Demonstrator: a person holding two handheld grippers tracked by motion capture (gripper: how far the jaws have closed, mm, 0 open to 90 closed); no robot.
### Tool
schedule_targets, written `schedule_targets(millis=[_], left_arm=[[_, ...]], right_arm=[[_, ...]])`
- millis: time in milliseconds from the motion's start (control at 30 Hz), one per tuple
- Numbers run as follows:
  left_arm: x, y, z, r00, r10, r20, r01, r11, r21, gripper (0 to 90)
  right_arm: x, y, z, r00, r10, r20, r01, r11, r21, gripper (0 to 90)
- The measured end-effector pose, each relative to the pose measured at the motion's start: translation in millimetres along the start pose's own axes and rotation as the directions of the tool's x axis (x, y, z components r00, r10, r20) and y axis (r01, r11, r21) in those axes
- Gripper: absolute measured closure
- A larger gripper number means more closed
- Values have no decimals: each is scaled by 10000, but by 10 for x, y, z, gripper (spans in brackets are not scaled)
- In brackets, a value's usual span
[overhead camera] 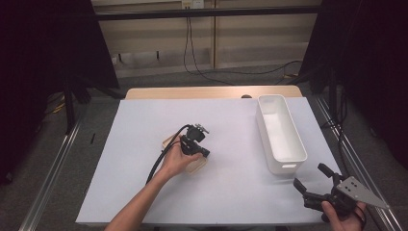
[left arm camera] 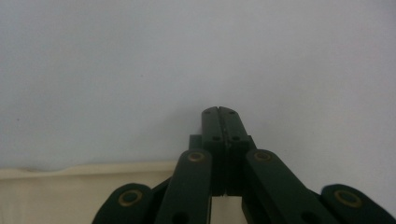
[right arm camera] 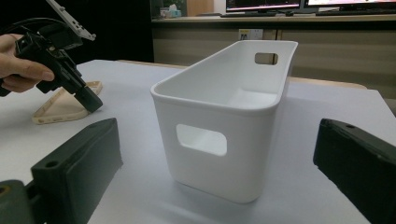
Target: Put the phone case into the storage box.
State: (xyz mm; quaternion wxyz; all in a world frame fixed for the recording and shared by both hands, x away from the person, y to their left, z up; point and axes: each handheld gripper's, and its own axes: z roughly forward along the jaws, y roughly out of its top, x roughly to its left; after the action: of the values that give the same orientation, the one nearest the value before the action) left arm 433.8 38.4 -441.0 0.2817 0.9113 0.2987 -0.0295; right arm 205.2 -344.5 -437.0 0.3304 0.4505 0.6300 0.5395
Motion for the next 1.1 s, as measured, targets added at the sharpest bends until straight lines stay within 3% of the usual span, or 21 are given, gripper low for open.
schedule_targets(millis=[233, 1100], left_arm=[[-32, -31, -17, 9999, 73, -79, -72, 9999, 76, 900], [-18, -258, -142, 9997, 1, 255, -1, 10000, 0, 900]], right_arm=[[2, 0, 0, 10000, -38, -2, 38, 10000, 14, 8], [7, -1, -3, 10000, -39, -9, 39, 10000, 17, 8]])
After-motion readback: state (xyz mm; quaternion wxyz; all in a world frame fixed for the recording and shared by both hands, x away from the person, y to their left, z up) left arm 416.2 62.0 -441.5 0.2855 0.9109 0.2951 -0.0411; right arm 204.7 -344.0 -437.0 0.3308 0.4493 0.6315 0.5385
